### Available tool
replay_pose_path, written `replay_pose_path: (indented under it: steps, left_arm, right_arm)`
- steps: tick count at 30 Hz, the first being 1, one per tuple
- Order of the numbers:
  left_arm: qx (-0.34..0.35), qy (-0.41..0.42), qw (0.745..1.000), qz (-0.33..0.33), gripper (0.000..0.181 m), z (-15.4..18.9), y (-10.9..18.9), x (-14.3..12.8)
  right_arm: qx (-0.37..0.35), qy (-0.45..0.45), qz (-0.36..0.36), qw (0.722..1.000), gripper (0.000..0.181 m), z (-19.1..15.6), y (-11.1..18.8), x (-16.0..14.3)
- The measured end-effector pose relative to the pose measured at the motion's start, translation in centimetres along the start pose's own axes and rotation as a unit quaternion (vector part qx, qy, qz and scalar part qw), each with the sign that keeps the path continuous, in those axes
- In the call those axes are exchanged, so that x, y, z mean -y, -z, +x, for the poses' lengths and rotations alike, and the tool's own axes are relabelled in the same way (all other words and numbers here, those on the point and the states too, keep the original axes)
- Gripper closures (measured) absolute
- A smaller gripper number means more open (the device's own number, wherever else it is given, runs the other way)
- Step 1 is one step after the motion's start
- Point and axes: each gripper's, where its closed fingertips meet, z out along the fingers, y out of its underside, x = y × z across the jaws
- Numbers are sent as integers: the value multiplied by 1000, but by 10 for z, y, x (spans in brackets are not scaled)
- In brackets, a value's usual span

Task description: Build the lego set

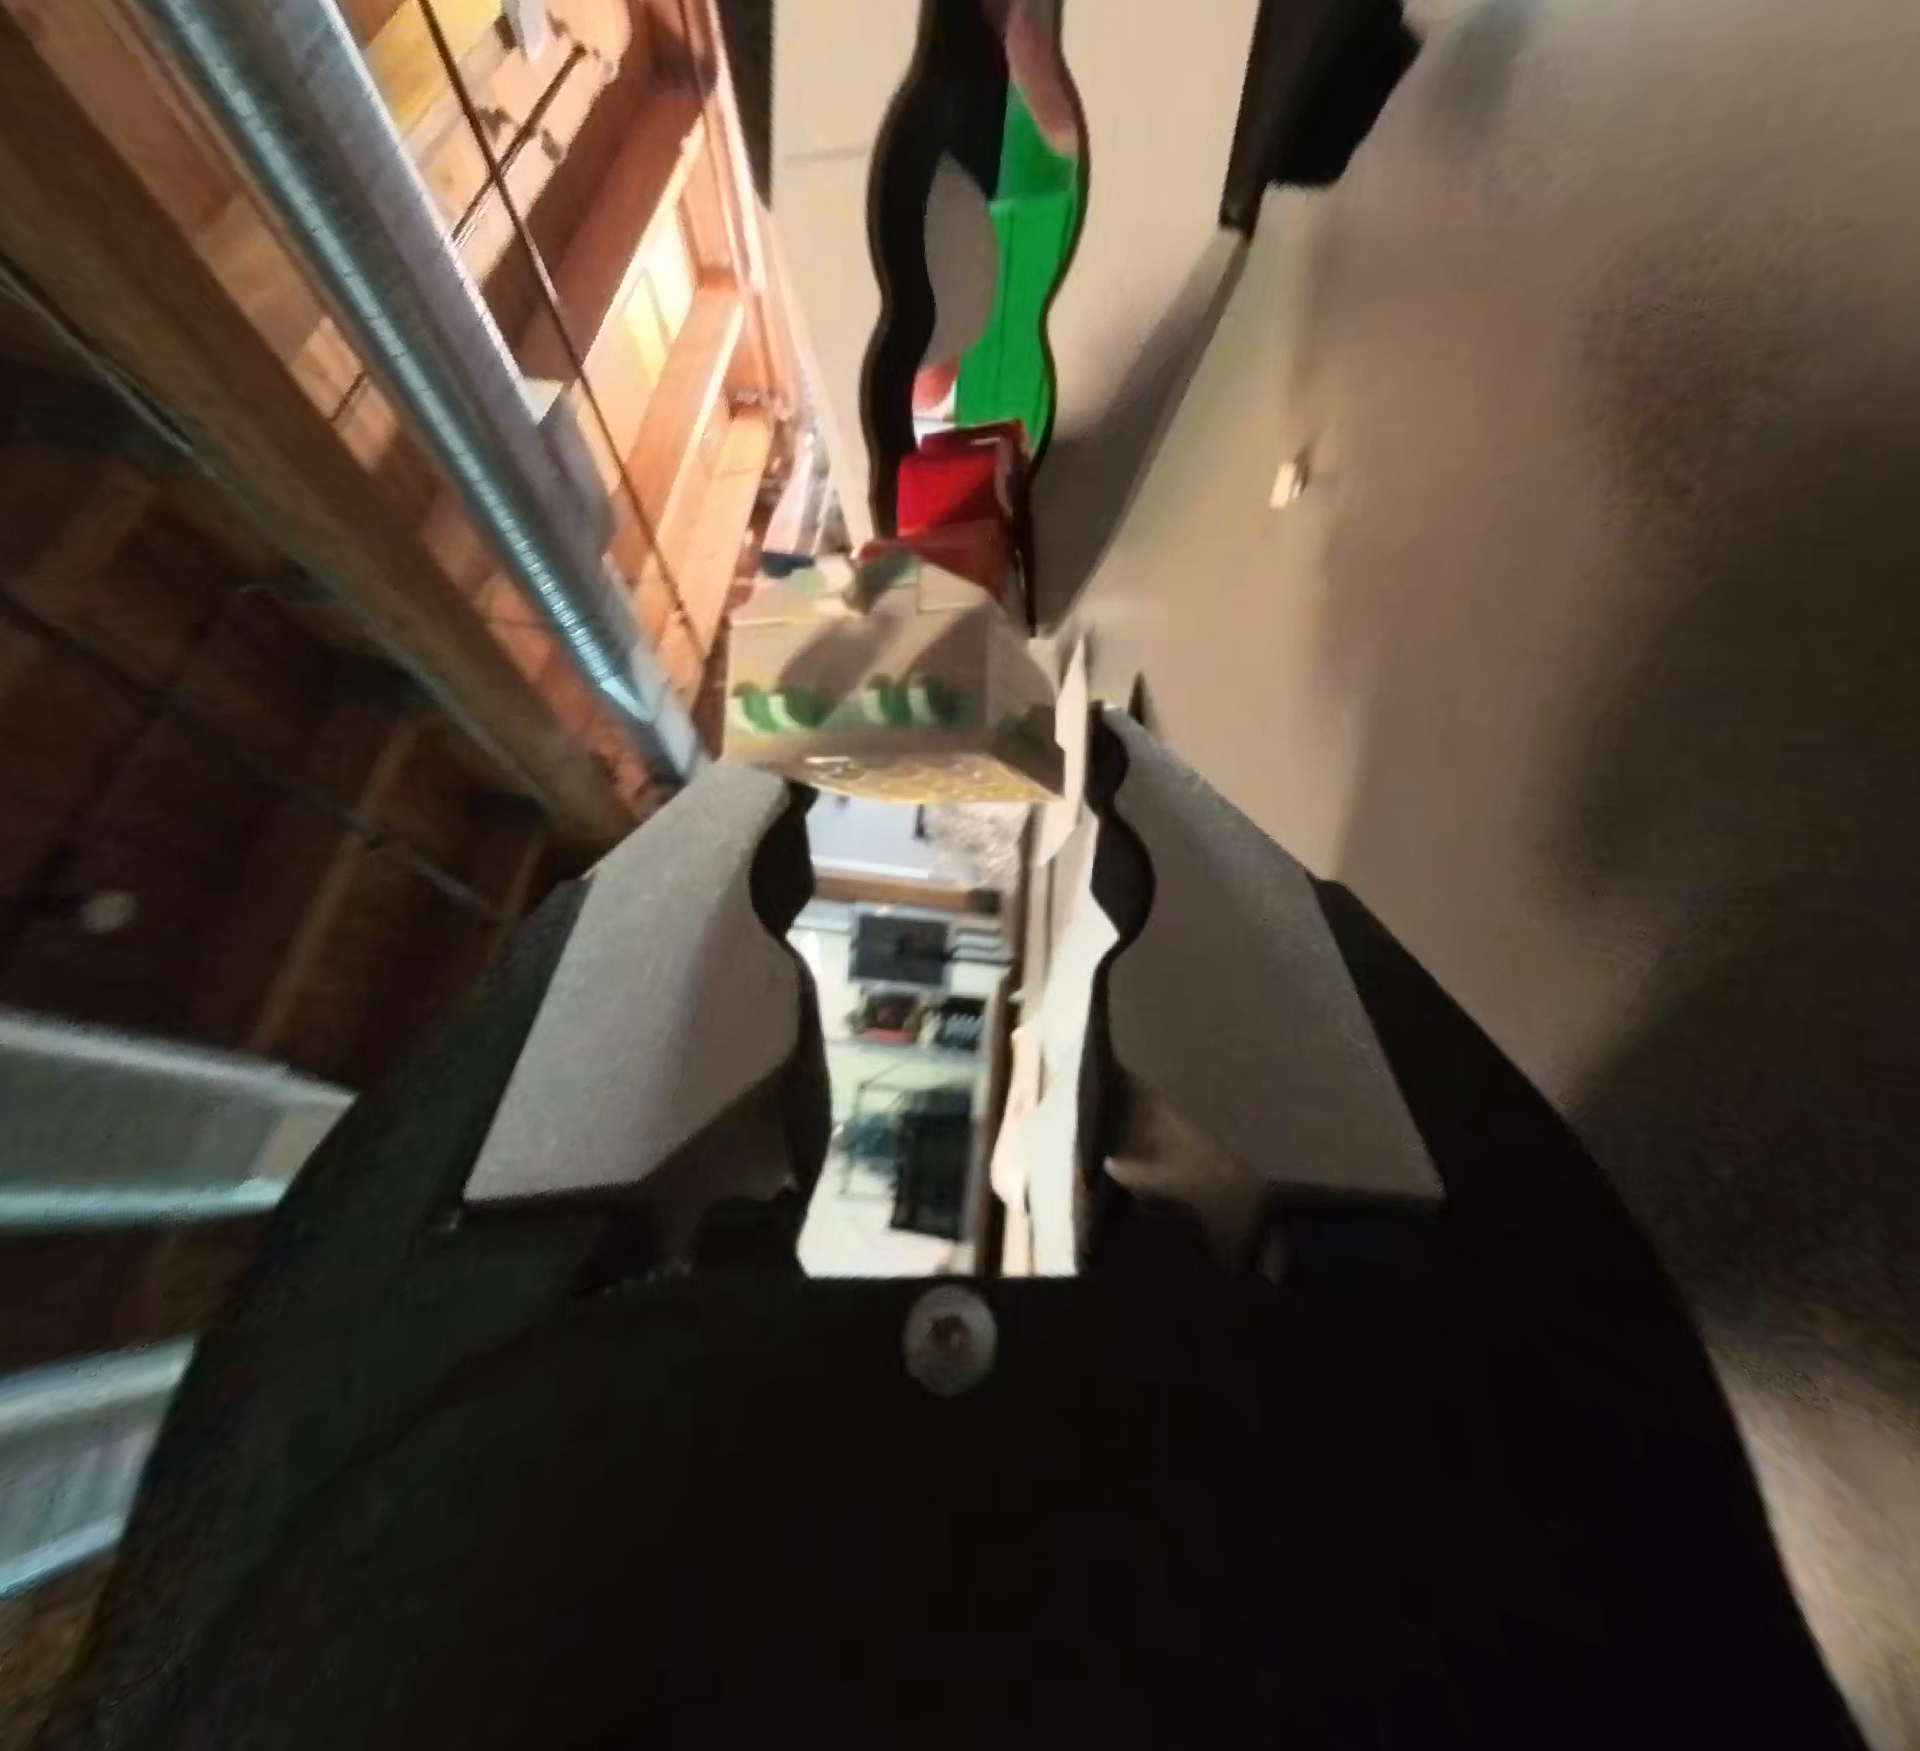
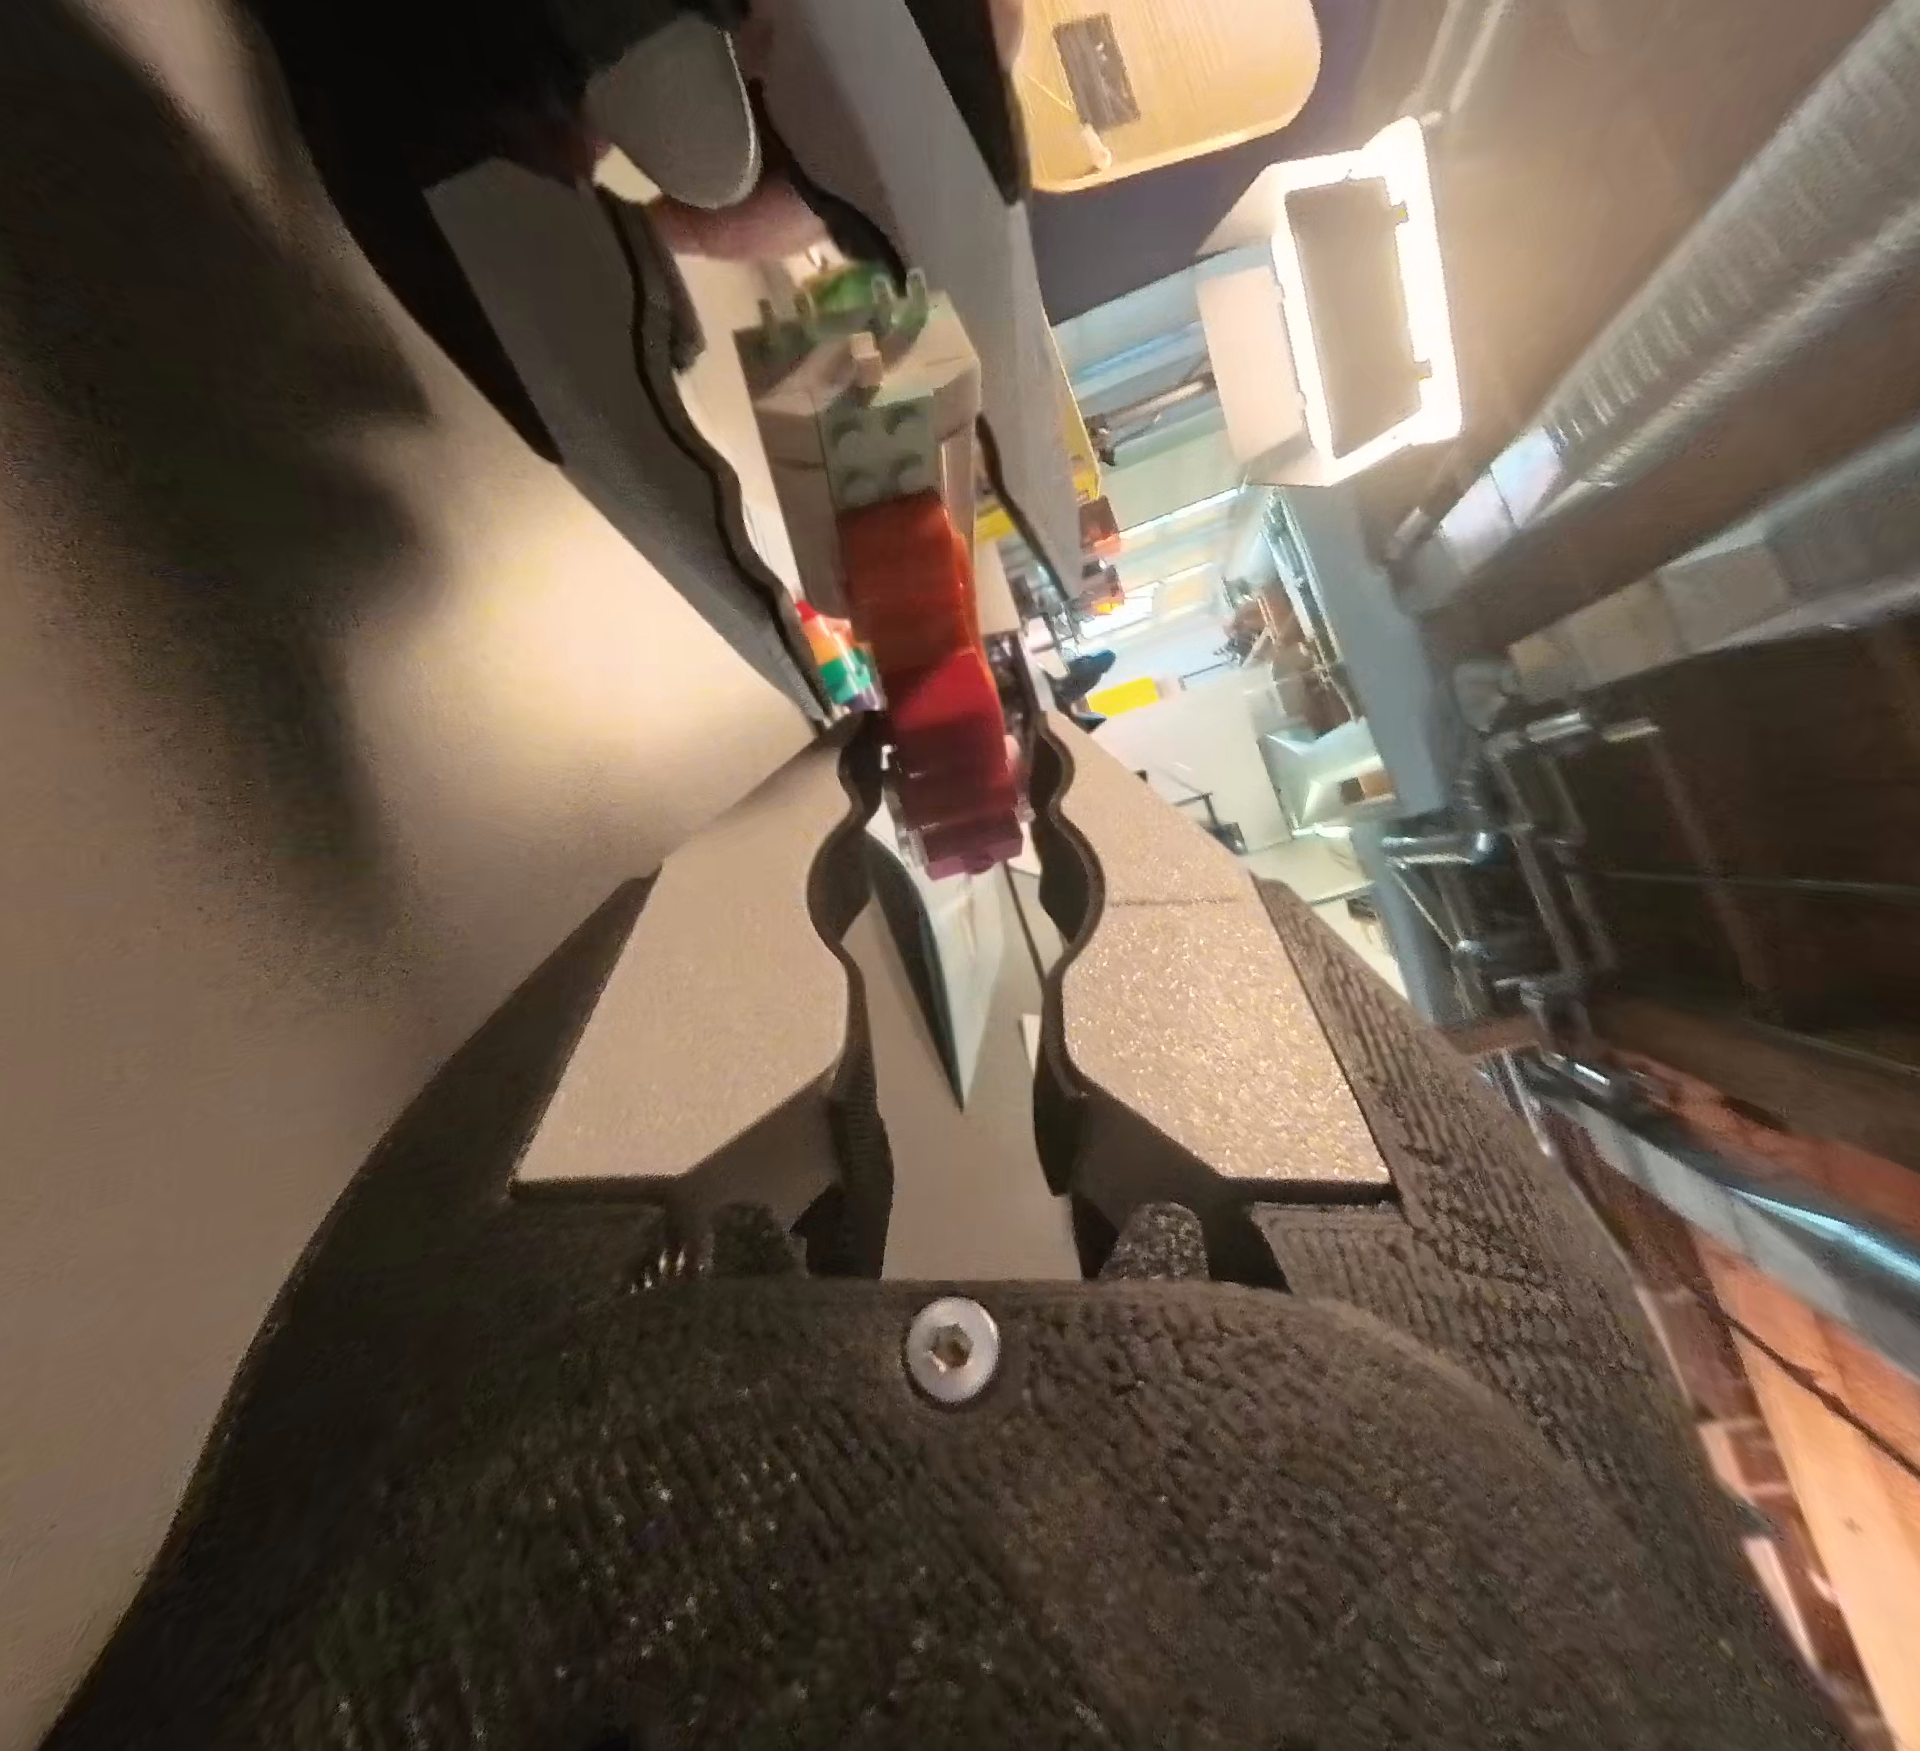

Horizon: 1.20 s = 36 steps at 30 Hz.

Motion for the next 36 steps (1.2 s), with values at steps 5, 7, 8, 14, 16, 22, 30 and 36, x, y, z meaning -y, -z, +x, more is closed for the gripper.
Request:
replay_pose_path:
  steps: [5,7,8,14,16,22,30,36]
  left_arm:
    - [-5,-46,998,-36,117,7,-5,-3]
    - [-20,-37,998,-43,106,10,-4,-3]
    - [-30,-30,998,-42,102,12,-4,-3]
    - [-44,-18,997,-66,87,16,-7,-12]
    - [-47,-16,996,-71,87,17,-9,-12]
    - [-31,-45,992,-110,125,18,-14,-25]
    - [-31,-70,993,-90,133,20,-12,-19]
    - [-20,-89,992,-87,136,15,-8,-21]
  right_arm:
    - [-7,24,-40,999,155,0,-4,-13]
    - [-15,39,-63,997,155,0,-6,-17]
    - [-17,49,-74,996,155,0,-7,-20]
    - [-9,36,-90,995,155,-3,-9,-23]
    - [-2,33,-101,994,155,-6,-11,-25]
    - [12,19,-98,995,155,-13,-14,-19]
    - [14,27,-92,995,154,-15,-13,-17]
    - [42,-73,-91,992,147,-8,-1,-33]
